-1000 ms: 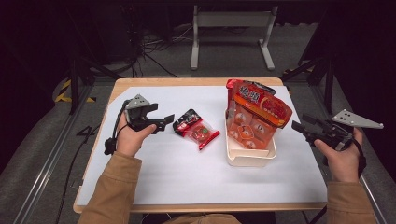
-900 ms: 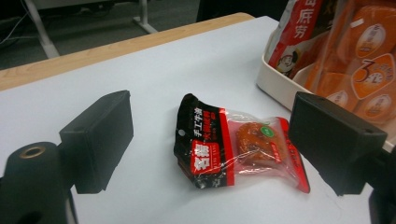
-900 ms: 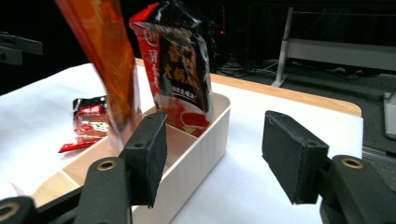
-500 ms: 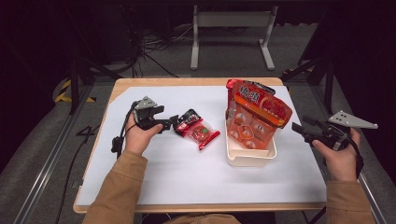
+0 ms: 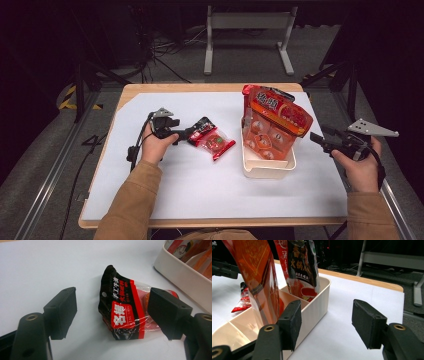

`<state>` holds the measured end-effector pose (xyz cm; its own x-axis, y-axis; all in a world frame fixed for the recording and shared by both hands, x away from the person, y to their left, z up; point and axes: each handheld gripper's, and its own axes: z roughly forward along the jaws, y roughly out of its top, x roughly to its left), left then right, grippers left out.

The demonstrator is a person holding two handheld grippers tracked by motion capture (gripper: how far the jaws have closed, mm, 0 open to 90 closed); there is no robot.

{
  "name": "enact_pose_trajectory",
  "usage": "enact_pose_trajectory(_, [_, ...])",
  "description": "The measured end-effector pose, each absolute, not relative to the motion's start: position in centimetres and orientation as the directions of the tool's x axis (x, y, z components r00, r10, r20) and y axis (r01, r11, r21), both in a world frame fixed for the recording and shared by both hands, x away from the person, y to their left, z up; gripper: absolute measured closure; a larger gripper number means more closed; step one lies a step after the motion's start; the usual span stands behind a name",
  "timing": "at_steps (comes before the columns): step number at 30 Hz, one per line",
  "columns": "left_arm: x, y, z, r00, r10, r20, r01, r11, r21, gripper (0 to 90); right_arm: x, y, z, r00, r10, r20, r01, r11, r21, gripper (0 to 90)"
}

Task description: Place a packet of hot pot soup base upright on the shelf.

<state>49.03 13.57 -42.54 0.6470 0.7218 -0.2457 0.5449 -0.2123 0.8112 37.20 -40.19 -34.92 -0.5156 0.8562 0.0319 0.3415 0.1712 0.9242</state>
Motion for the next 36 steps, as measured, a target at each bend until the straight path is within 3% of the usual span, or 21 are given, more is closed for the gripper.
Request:
enact_pose_trajectory(14, [49.7, 12.8, -44.1, 0.649, 0.706, -0.283, 0.598, -0.243, 0.764, 23.7, 37.4, -39.8, -35.2, -0.529, 0.847, 0.055, 0.363, 0.167, 0.917, 41.6])
enact_pose_trajectory(29, [50.1, 12.2, -45.3, 0.647, 0.682, -0.341, 0.642, -0.245, 0.726, 30.1, 37.3, -39.7, -35.4, -0.533, 0.844, 0.062, 0.37, 0.166, 0.914, 41.5])
enact_pose_trajectory(36, [50.2, 12.2, -45.6, 0.652, 0.658, -0.377, 0.654, -0.236, 0.718, 38.7, 37.3, -39.8, -35.4, -0.536, 0.841, 0.071, 0.371, 0.159, 0.915, 41.6])
